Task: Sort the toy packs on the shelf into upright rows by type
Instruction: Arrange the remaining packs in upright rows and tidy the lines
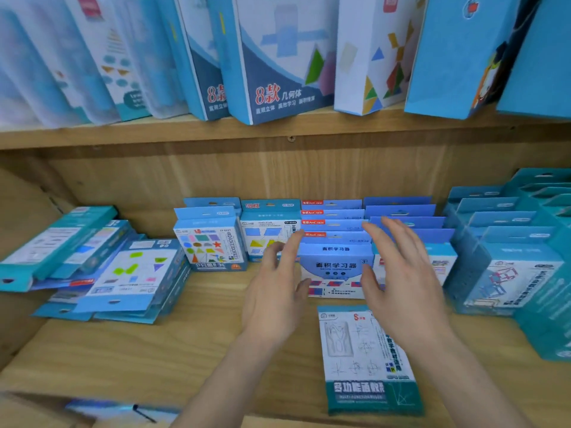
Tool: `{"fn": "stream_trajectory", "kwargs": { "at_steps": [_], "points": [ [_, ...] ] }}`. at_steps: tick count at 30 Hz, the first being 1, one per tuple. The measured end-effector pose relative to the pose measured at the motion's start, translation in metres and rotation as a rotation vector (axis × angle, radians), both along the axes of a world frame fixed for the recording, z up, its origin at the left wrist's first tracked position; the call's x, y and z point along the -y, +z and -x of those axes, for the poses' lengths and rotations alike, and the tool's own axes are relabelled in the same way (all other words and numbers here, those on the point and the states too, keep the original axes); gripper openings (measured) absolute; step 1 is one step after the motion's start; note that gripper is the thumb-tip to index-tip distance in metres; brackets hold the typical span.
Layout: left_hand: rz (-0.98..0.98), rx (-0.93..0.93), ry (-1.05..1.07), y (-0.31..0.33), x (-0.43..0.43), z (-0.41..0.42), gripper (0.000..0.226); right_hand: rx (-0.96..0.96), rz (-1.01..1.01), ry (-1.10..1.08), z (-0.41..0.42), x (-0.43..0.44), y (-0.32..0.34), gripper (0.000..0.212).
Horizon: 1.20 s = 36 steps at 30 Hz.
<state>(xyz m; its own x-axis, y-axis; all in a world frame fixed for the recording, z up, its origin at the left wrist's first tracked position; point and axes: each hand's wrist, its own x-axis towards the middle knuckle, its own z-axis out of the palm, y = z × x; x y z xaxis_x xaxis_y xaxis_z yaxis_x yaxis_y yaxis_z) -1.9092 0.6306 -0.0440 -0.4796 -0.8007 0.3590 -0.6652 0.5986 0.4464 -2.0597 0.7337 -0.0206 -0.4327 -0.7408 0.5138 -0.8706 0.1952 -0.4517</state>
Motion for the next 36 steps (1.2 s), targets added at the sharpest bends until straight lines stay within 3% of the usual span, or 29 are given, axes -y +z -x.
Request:
{"fn": "stream_trajectory", "kwargs": {
  "at_steps": [6, 10, 12, 14, 17, 20, 22, 27, 31, 33, 36],
  "points": [
    [0.154, 0.019, 0.066, 0.008, 0.018, -0.094, 0.066, 0.021, 0.04, 0.197, -0.047, 0.025, 0.001, 0.061],
    [0.081, 0.322, 0.233, 0.01, 0.05, -0.163, 0.08, 0.049, 0.038, 0.253, -0.074, 0.036, 0.003, 0.062],
    [0.034, 0.447, 0.288, 0.007, 0.062, -0.188, 0.075, 0.045, 0.03, 0.276, -0.086, 0.042, 0.004, 0.061],
    [0.042, 0.45, 0.269, 0.002, 0.073, -0.206, 0.066, 0.048, 0.006, 0.309, -0.096, 0.046, 0.005, 0.06],
    [0.181, 0.379, 0.229, 0.006, 0.077, -0.218, 0.053, 0.051, -0.039, 0.345, -0.106, 0.049, 0.003, 0.058],
    [0.437, 0.231, 0.272, 0.041, 0.063, -0.221, 0.041, 0.103, -0.061, 0.394, -0.111, 0.051, 0.003, 0.059],
    [0.48, 0.109, 0.305, 0.069, 0.054, -0.222, 0.029, 0.174, -0.078, 0.465, -0.114, 0.052, 0.006, 0.061],
    [0.154, -0.302, 0.137, 0.107, 0.04, -0.206, 0.011, 0.375, -0.159, 0.666, -0.135, 0.057, 0.022, 0.071],
    [-0.038, -0.438, 0.034, 0.115, 0.033, -0.183, 0.036, 0.573, -0.091, 0.724, -0.143, 0.061, 0.029, 0.041],
    [-0.07, -0.497, 0.035, 0.116, 0.031, -0.175, 0.033, 0.66, -0.08, 0.704, -0.14, 0.059, 0.028, 0.034],
    [0.041, -0.473, 0.106, 0.117, 0.032, -0.17, 0.022, 0.761, -0.037, 0.664, -0.133, 0.054, 0.025, 0.026]
  ]
}}
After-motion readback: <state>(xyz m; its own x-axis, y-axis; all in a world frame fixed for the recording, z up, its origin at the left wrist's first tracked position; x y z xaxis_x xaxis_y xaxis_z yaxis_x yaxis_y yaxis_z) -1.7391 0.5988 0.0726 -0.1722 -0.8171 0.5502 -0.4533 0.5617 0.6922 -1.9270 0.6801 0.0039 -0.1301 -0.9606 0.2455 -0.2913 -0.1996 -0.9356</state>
